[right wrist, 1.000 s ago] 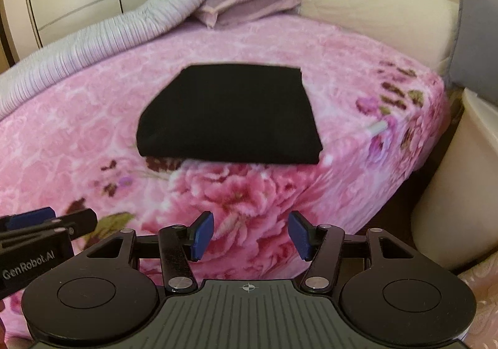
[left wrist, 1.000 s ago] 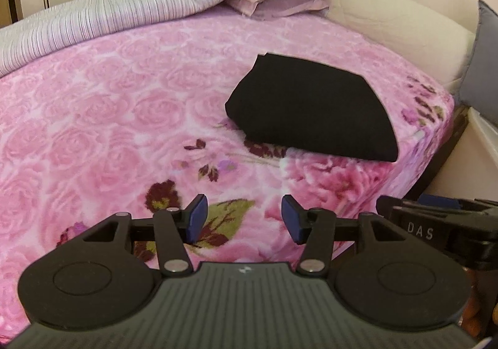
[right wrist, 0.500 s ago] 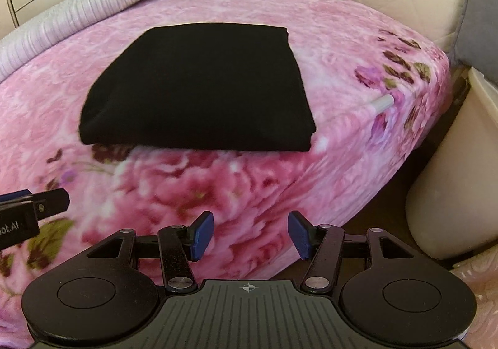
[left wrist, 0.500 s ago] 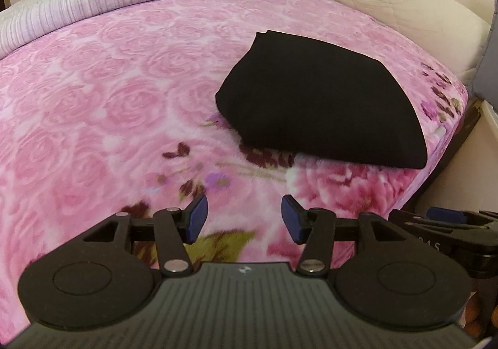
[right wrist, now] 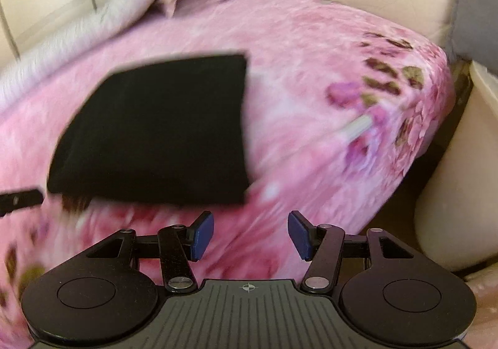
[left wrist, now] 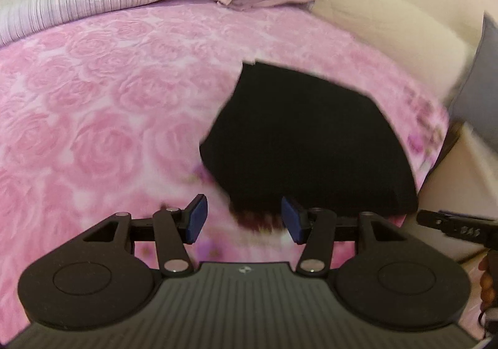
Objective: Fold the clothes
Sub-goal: 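Grasp opposite sides of the folded black sweatpants with both grippers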
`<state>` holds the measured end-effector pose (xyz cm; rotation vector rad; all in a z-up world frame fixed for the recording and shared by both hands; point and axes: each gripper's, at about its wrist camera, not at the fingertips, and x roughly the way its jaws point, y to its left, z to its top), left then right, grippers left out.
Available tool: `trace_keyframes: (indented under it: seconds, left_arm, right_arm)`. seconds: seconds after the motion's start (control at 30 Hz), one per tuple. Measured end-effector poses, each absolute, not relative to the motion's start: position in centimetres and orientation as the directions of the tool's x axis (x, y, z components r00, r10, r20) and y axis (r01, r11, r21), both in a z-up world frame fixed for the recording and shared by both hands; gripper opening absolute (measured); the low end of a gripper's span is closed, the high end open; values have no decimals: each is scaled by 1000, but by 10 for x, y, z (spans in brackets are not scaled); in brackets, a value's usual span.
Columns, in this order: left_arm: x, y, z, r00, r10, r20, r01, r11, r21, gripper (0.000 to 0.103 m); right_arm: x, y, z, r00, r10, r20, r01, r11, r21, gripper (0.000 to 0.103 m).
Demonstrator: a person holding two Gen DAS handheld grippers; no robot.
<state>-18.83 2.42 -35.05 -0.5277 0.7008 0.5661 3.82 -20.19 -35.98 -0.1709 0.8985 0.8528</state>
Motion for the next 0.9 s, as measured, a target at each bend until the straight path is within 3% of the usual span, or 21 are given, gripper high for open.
trace_keyframes:
  seconds: [0.23, 0.33, 0.67, 0.9]
  left_arm:
    - [-161, 95, -354, 728, 161, -667, -558, 704, -439, 53]
    - [-142, 121, -371, 746, 82, -661, -531, 673, -515, 54]
    - [-109, 164, -423, 799, -73, -597, -472, 539, -698, 57]
    - [-95, 159, -439, 838, -120, -533, -427, 465, -775, 57]
  right_arm:
    - [142, -210, -352, 72, 797, -599, -586, 520, 621, 57]
    - [169, -191, -365, -43, 822, -568, -499, 474, 725, 57]
    - [196, -126, -399, -189, 778, -598, -431, 482, 763, 57]
    - [199, -113, -413, -227, 798, -558, -405, 443, 800, 57]
